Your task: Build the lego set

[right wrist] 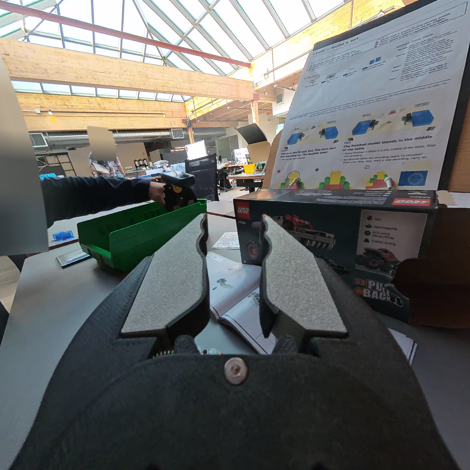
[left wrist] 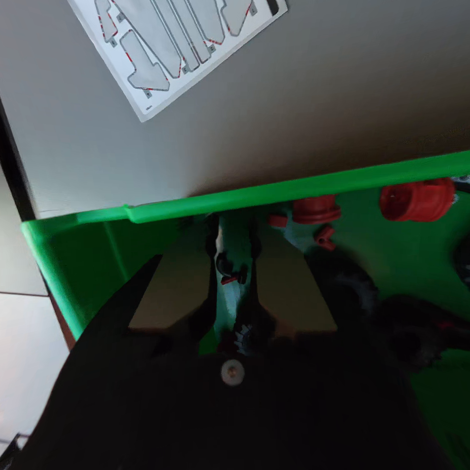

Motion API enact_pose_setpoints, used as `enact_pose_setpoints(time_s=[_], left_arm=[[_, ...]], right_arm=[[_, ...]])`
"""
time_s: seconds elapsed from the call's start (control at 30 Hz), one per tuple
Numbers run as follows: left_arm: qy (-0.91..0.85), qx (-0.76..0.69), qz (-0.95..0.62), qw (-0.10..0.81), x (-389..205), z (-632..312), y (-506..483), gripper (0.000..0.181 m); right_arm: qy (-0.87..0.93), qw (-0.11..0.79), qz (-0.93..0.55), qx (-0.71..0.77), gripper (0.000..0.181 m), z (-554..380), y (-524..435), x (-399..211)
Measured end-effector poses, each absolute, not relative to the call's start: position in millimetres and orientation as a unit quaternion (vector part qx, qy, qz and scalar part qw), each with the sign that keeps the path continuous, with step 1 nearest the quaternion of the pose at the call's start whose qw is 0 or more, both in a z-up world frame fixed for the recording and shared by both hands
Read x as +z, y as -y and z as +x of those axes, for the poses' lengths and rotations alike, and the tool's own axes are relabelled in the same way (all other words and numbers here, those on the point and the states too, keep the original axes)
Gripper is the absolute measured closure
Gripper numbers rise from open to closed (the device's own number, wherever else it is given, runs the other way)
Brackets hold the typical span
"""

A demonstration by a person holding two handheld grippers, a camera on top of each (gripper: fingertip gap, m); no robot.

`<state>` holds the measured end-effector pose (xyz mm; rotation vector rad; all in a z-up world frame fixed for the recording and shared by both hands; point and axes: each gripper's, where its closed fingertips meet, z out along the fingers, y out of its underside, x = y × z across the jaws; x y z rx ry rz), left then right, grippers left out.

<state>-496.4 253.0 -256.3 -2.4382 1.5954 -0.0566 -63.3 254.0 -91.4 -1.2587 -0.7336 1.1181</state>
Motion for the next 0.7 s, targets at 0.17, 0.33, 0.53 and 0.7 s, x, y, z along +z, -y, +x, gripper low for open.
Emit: enact_pose_setpoints(time_s=[0.17, 0.33, 0.53, 0.7], left_arm=[[-0.584, 0.000, -0.795, 0.161, -254.2, -489.8, -260.3, 0.153], [-0.589, -0.034, -0.797, 0.131, -256.4, -486.1, -257.0, 0.161], [-0.643, -0.035, -0.751, 0.147, -256.6, -479.9, -256.5, 0.167], [-0.635, -0.039, -0.761, 0.127, -258.6, -482.7, -248.0, 0.181]], right_arm=[[0.312, 0.607, -0.540, 0.492, 0.144, -61.5, -253.9, -89.2], [0.319, 0.603, -0.544, 0.488, 0.144, -64.7, -253.6, -92.5], [0.317, 0.604, -0.547, 0.485, 0.144, -63.6, -255.5, -93.2], [0.314, 0.604, -0.548, 0.486, 0.144, -62.8, -257.2, -93.8]])
